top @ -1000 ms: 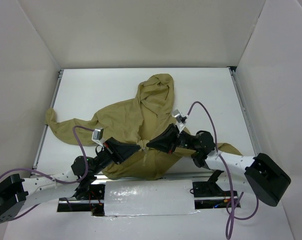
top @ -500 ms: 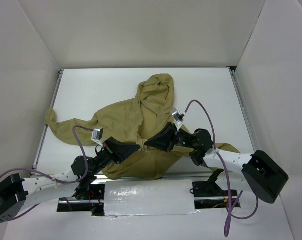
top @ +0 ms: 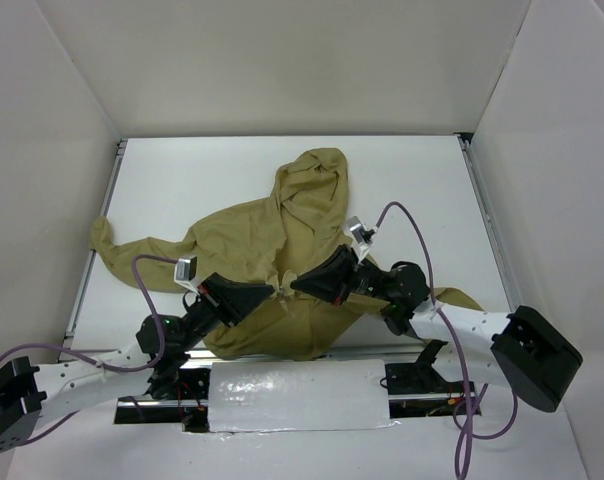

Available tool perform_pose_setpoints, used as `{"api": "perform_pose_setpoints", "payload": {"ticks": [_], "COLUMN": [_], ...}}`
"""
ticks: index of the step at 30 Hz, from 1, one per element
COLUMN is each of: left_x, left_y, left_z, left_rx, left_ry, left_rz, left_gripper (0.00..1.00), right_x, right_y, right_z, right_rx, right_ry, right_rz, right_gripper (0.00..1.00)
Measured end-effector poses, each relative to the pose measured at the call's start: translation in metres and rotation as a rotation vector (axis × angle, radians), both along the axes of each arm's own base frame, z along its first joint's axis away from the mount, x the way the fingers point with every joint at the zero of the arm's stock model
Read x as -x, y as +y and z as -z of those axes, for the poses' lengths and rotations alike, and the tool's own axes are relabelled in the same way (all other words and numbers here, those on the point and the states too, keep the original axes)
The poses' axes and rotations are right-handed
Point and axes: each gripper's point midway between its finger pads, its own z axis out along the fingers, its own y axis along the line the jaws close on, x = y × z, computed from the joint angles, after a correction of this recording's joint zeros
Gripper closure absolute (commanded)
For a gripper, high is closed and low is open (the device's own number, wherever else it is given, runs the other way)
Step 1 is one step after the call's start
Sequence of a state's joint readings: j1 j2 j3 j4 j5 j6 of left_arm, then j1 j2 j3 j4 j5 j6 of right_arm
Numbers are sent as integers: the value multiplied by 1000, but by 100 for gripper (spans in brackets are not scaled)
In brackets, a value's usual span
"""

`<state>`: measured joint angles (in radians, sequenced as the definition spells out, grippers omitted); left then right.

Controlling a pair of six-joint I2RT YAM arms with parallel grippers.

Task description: Zip up the jacket

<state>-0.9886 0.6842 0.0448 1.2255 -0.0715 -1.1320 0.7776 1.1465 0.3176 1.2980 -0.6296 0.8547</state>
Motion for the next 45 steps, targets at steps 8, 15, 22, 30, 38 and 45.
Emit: {"api": "perform_pose_setpoints", "payload": {"ticks": [8, 15, 22, 30, 38, 45], "left_x": [-3, -3, -3, -5, -5, -5], "left_y": [4, 6, 5, 3, 3, 4], "left_z": [-1, -2, -2, 1, 0, -1], "left_rx": [2, 5, 3, -4, -3, -5], "left_ry": [8, 6, 3, 9, 1, -7], "left_rz": [-28, -31, -33, -32, -37, -46], "left_gripper": [100, 100, 100, 100, 100, 100], "right_x": [4, 6, 4, 4, 4, 5], "right_y": [-7, -5, -1, 1, 1, 1], "right_z": [-18, -17, -13, -11, -10, -9], "right_rx": [-71, -75, -68, -62, -60, -60], "right_ry": [-9, -7, 3, 8, 7, 7], "right_rz": [58, 64, 78, 79, 79, 78], "right_gripper": [100, 100, 100, 100, 100, 100]}}
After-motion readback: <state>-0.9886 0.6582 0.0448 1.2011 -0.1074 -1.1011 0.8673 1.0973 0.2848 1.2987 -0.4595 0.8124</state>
